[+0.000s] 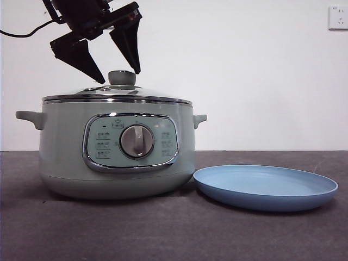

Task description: Take the potato out from the steamer,put the potato on the plate,close the lid

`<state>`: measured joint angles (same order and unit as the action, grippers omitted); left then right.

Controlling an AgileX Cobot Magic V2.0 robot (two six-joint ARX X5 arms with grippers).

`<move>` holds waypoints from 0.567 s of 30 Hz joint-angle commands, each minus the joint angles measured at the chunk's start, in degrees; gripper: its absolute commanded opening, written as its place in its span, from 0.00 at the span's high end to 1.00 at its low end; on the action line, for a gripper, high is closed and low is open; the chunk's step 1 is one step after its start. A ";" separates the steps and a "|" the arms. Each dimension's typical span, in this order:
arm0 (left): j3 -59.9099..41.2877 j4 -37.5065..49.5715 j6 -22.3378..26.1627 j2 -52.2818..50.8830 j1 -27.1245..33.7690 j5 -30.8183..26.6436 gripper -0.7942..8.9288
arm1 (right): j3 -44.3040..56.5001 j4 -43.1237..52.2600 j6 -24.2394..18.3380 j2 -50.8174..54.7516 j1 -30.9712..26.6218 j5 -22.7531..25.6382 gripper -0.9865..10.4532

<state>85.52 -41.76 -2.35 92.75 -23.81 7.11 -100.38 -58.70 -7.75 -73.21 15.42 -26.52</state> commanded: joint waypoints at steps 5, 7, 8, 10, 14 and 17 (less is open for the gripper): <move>0.11 0.04 1.16 0.52 -0.20 0.02 0.60 | -0.17 0.09 0.87 0.15 0.13 0.13 0.34; 0.11 -0.26 1.14 0.79 -0.20 0.07 0.60 | -0.17 0.02 0.87 0.15 0.13 0.11 0.34; 0.11 -0.50 1.14 0.94 -0.22 0.07 0.60 | -0.17 -0.09 0.87 0.15 0.13 0.11 0.34; 0.11 -1.22 1.14 1.64 -0.22 0.24 0.60 | -0.17 -0.28 0.87 0.15 0.13 0.11 0.34; 0.11 -1.95 1.62 3.80 -0.63 0.42 0.60 | -0.17 -0.55 0.90 0.15 0.13 0.11 0.34; 0.11 -1.42 1.60 4.31 -0.66 0.39 0.62 | -0.17 -0.57 0.90 0.15 0.13 0.11 0.34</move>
<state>86.59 -41.98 -1.02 95.37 -24.25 7.64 -100.38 -59.33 -7.27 -73.21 15.42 -26.52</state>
